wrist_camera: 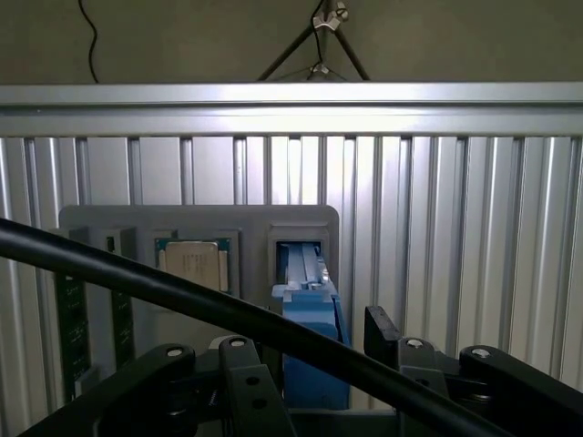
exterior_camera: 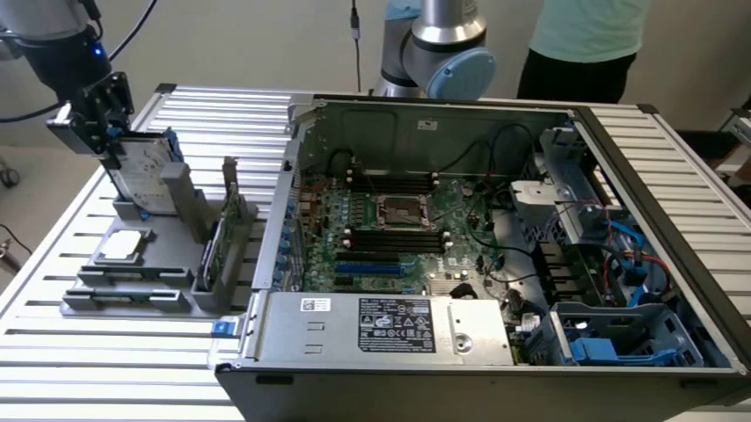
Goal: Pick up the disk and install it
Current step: 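Pick up the disk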
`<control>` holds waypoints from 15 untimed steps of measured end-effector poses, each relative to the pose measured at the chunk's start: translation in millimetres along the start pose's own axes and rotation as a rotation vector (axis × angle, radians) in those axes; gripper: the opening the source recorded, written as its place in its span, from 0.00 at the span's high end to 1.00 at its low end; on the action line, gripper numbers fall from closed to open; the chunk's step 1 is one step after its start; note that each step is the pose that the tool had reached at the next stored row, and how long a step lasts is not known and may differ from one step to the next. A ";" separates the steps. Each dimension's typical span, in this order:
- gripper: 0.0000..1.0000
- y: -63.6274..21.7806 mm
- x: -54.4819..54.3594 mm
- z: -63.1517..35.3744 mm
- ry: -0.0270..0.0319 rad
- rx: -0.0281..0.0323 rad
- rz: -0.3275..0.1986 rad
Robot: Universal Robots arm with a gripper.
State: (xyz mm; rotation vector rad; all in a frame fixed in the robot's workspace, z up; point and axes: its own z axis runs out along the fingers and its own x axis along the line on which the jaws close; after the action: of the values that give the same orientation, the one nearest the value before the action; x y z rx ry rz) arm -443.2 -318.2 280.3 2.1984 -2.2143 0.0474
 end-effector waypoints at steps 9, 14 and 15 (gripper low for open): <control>0.55 0.0 0.0 1.0 0.0011 0.0004 0.000; 0.64 0.0 0.0 1.3 0.0045 0.0006 0.000; 0.64 0.0 0.0 1.3 0.0055 0.0006 0.000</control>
State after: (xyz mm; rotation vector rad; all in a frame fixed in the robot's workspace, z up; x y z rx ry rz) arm -443.3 -318.2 279.0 2.1959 -2.2117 0.0540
